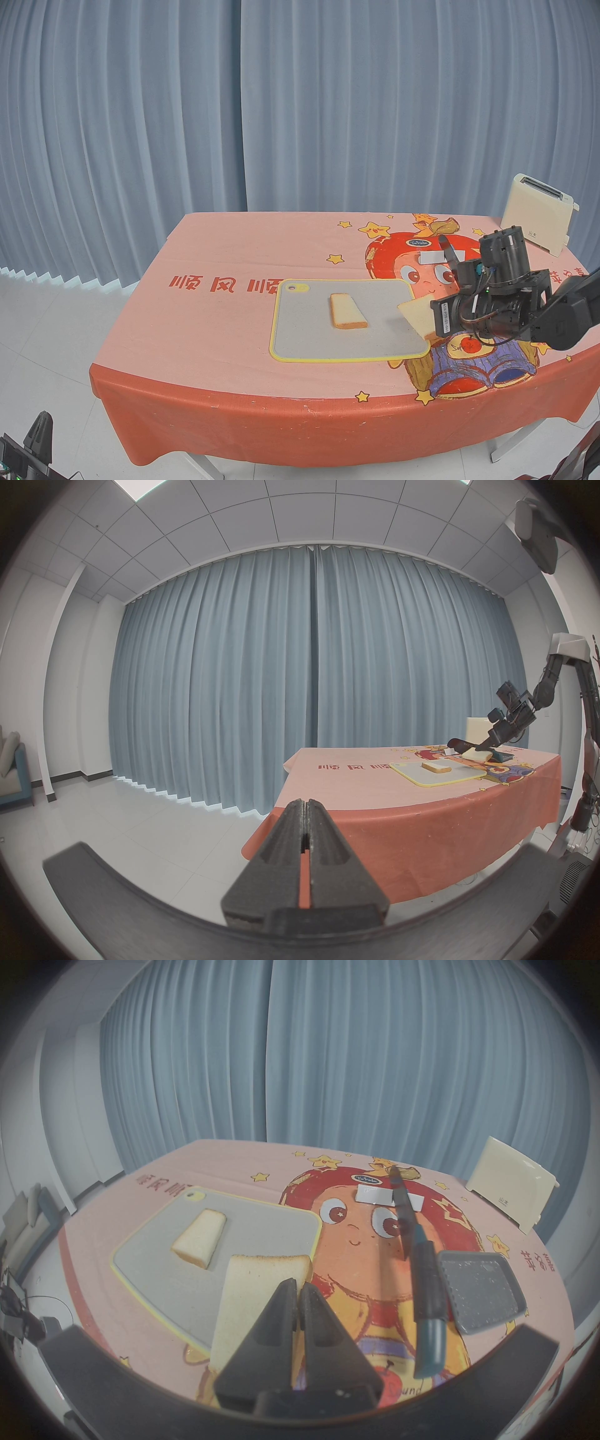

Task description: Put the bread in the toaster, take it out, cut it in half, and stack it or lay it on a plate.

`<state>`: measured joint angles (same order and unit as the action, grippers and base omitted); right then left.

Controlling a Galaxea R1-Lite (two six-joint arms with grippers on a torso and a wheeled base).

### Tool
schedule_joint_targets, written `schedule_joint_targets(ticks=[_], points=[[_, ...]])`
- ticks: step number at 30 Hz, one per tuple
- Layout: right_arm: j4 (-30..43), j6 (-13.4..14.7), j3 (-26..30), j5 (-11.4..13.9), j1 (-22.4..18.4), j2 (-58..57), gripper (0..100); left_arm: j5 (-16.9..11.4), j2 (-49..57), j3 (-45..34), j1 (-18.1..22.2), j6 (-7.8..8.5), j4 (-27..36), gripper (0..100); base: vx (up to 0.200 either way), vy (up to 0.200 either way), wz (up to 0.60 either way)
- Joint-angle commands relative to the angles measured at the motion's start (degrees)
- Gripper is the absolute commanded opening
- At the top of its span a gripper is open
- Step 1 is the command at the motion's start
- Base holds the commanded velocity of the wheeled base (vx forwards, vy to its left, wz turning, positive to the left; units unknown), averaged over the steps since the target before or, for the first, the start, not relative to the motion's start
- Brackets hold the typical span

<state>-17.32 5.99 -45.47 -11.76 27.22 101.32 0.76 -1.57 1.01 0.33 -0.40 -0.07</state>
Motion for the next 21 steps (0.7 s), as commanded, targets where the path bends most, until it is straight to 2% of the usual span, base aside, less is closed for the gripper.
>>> schedule_joint_targets(ticks=[1, 11, 15, 21], points=[[-0.34, 1.92, 3.11, -0.01, 0.02, -6.75, 0, 0.04, -0.1, -1.01, 0.02, -0.04, -0.01, 0, 0.0, 0.0, 0.0], [-0.34, 10.27, 4.51, 0.43, -0.33, -9.56, 0, 0.04, -0.1, -1.01, 0.02, -0.04, -0.01, 0, 0.0, 0.0, 0.0], [-0.34, 10.45, 5.92, -0.1, 0.2, -11.4, 0, 0.04, -0.1, -1.01, 0.02, -0.04, -0.01, 0, 0.0, 0.0, 0.0], [0.36, 10.8, 6.97, -0.1, 4.07, -17.12, 0, 0.12, -0.1, -1.01, 0.02, 0.05, -0.01, 0, 0.0, 0.0, 0.0]])
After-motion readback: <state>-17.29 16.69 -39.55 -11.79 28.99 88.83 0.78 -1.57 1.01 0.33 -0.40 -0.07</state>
